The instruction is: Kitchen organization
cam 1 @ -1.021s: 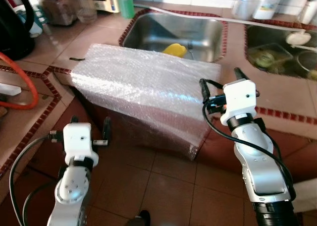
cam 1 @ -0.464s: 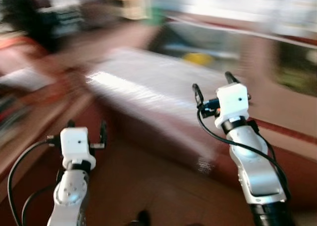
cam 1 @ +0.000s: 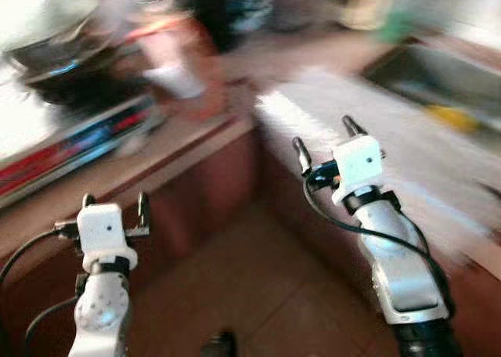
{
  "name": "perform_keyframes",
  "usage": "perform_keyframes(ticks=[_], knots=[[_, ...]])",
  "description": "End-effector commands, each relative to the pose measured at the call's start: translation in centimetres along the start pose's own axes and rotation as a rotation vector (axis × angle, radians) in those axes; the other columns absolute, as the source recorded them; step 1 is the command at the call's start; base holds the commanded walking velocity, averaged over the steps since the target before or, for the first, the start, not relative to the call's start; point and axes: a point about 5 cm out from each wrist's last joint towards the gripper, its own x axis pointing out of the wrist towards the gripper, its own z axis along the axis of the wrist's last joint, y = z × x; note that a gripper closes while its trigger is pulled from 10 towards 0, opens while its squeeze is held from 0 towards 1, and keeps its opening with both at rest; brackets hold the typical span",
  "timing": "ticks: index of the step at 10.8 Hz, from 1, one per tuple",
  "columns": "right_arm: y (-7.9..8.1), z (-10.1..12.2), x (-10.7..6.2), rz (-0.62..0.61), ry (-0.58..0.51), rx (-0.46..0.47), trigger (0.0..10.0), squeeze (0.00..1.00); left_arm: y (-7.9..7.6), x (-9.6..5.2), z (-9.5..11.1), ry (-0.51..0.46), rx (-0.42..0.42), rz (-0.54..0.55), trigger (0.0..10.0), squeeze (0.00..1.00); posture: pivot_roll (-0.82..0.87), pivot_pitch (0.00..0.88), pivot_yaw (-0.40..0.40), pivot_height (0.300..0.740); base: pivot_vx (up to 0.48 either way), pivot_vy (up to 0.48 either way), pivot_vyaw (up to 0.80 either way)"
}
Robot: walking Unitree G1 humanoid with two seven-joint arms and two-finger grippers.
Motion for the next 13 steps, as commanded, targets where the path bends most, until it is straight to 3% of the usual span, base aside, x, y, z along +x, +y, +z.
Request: perform_keyframes(ticks=[1,7,10,11,13], knots=[[0.1,0.2,0.1,0.010,-0.015,0.011,10.0,0.00,0.3,0.0,-0.2,0.000,0.021,0.011,10.0,0.00,-0.07,0.164,0.035,0.740,0.000,0.000,0.80],[0.5,-1.6,-0.3,0.011,0.044,0.028,10.0,0.00,1.3,-1.3,-3.6,0.111,0.076,0.045,10.0,0.00,-0.06,0.168,0.037,0.740,0.000,0.000,0.80],[1.0,-6.6,-1.2,-0.034,0.232,0.097,10.0,0.00,-0.4,-2.4,-8.4,0.320,0.095,-0.087,10.0,0.00,-0.06,0.164,0.041,0.740,0.000,0.000,0.00],[1.3,-8.8,-1.9,-0.035,0.317,0.120,10.0,0.00,-0.6,-3.0,-10.3,0.430,0.057,-0.099,10.0,0.00,-0.05,0.163,0.044,0.740,0.000,0.000,0.00],[2.0,-13.4,-3.9,-0.058,0.512,0.163,10.0,0.00,-2.3,-4.6,-13.6,0.596,0.057,-0.261,10.0,0.00,-0.05,0.156,0.048,0.740,0.000,0.000,0.00]])
